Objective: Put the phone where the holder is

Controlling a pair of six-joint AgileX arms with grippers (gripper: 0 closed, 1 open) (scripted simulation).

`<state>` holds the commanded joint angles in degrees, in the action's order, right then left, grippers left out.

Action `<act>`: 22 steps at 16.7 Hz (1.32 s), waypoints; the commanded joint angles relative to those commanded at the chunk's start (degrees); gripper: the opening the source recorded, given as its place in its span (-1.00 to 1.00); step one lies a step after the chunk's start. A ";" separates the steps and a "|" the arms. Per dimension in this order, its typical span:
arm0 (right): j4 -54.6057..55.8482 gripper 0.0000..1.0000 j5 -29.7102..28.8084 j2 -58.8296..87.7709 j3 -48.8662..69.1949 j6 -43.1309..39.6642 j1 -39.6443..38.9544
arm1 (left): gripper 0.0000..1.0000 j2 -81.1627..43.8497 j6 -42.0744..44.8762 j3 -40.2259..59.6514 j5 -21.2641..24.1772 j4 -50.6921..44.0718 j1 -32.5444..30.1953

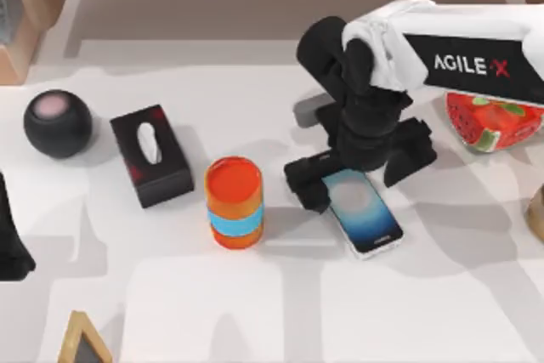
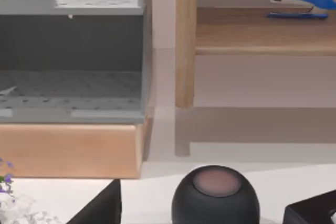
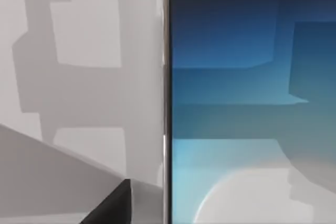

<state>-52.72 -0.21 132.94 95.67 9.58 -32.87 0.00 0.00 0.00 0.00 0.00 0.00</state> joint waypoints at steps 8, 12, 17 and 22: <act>0.00 -1.00 0.00 0.00 0.00 0.00 0.00 | 1.00 0.00 0.00 0.00 0.00 0.00 0.00; 0.00 -1.00 0.00 0.00 0.00 0.00 0.00 | 1.00 0.00 0.00 0.00 0.00 0.00 0.00; -1.84 -1.00 -0.33 -2.95 0.88 -0.24 0.45 | 1.00 0.00 0.00 0.00 0.00 0.00 0.00; -4.09 -1.00 -0.46 -4.55 2.65 0.06 0.30 | 1.00 0.00 0.00 0.00 0.00 0.00 0.00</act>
<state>-56.81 -0.67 128.39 98.33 9.65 -32.57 0.00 0.00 0.00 0.00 0.00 0.00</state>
